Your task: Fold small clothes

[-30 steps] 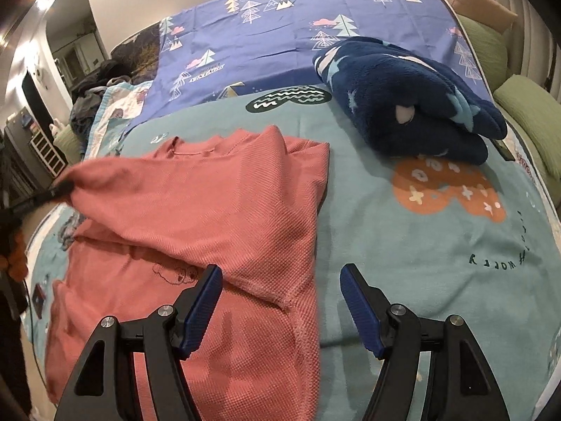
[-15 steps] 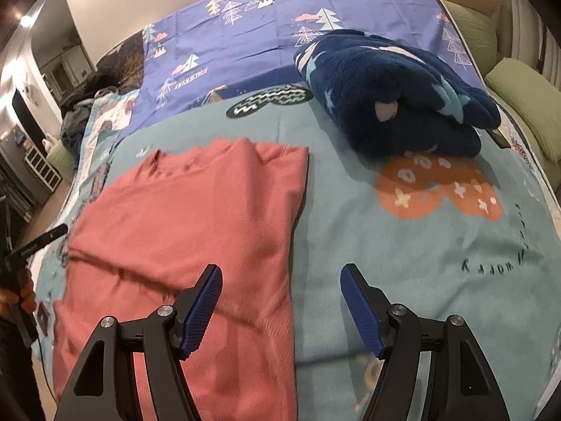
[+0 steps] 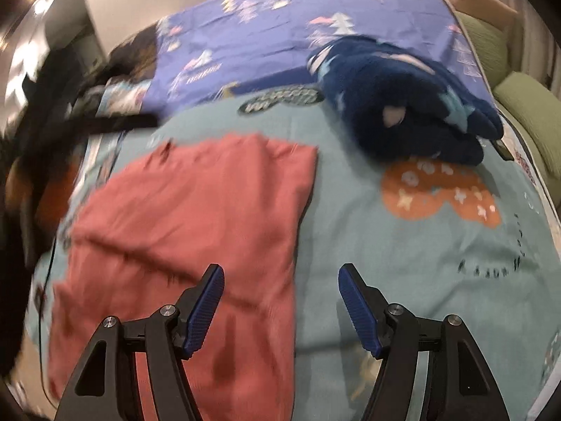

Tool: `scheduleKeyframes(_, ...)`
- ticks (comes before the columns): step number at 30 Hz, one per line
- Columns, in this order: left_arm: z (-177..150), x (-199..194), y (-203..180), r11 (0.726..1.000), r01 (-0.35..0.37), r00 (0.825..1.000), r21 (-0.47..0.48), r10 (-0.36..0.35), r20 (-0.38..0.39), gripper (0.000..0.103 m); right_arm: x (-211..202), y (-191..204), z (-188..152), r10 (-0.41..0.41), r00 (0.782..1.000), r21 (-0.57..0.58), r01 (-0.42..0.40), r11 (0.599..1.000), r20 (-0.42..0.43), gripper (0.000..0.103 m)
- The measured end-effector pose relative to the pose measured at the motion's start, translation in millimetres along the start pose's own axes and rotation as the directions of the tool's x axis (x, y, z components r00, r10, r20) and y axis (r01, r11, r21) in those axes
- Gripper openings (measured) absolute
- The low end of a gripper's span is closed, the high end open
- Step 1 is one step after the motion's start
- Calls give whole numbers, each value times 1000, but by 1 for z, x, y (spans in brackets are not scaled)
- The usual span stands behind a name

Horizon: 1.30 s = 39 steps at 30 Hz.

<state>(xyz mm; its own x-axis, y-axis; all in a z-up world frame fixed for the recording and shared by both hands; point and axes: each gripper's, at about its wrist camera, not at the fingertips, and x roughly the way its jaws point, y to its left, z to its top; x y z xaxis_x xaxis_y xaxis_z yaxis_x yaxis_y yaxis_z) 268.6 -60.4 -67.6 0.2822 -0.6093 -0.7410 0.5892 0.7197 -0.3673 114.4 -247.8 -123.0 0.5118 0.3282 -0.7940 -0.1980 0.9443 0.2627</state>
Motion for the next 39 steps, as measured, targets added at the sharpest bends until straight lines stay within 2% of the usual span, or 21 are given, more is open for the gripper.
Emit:
scheduleKeyframes(1,13,22,-4,1000,26,997,4,-26,-71,74,0,1,-4,-7,1000,-7,7,1000,-5,69)
scheduleKeyframes(3,26,54,-13,996,87,979,17,-82,-189,74,-2,0,-10,-12,1000,-7,12,1000,-8,69)
scheduleKeyframes(5,33,81,-19,986,163,937,18,-149,-315,74,-4,-4,-12,-8,1000,11,8,1000,-3,70)
scheduleKeyframes(6,34,95,-24,981,192,908,25,-168,-383,74,-6,-7,-12,-3,1000,24,3,1000,3,70)
scheduleKeyframes(7,33,108,-31,978,201,882,50,-158,-443,74,-7,-10,-13,2,1000,38,-2,999,10,70)
scheduleKeyframes(9,28,121,-42,974,198,858,108,-119,-499,71,-8,-16,-15,1,1000,61,-3,998,24,71)
scheduleKeyframes(10,28,123,-46,971,206,853,120,-119,-509,69,-8,-18,-15,0,1000,67,-2,998,27,71)
scheduleKeyframes(12,30,127,-57,956,269,844,117,-175,-507,67,-7,-22,-17,-5,999,81,2,997,33,72)
scheduleKeyframes(14,35,128,-65,941,326,845,92,-246,-475,67,-6,-27,-18,-4,999,101,0,995,34,73)
scheduleKeyframes(16,47,130,-71,927,369,859,66,-313,-406,67,-4,-30,-19,-2,1000,120,-2,993,30,73)
scheduleKeyframes(18,54,132,-73,928,370,874,30,-337,-351,67,-6,-32,-23,-8,1000,134,4,991,29,73)
scheduleKeyframes(20,55,137,-73,941,337,884,10,-313,-347,67,-7,-33,-24,-17,999,140,13,990,31,73)
scheduleKeyframes(22,53,129,-76,961,272,921,57,-242,-306,67,-8,-32,-24,-17,999,141,12,990,32,73)
scheduleKeyframes(26,44,100,-81,968,206,954,141,-167,-249,67,-7,-25,-26,3,1000,120,-6,993,30,73)
scheduleKeyframes(28,41,76,-78,978,112,981,174,-81,-176,67,-7,-20,-25,17,999,101,-20,995,33,73)
scheduleKeyframes(30,27,39,-65,984,0,997,179,13,-75,67,-8,-16,-23,36,999,90,-39,995,41,73)
scheduleKeyframes(32,13,9,-50,985,-78,997,155,80,-1,67,-9,-16,-18,68,996,89,-73,993,58,73)
scheduleKeyframes(34,-7,-33,-18,981,-166,984,96,159,76,67,-7,-18,-11,129,989,110,-137,985,71,73)
scheduleKeyframes(36,-36,-68,15,967,-256,959,7,253,130,69,3,-28,2,204,977,159,-212,964,68,73)
scheduleKeyframes(39,-75,-101,65,930,-348,924,-117,361,126,74,26,-47,24,273,960,239,-281,930,65,73)
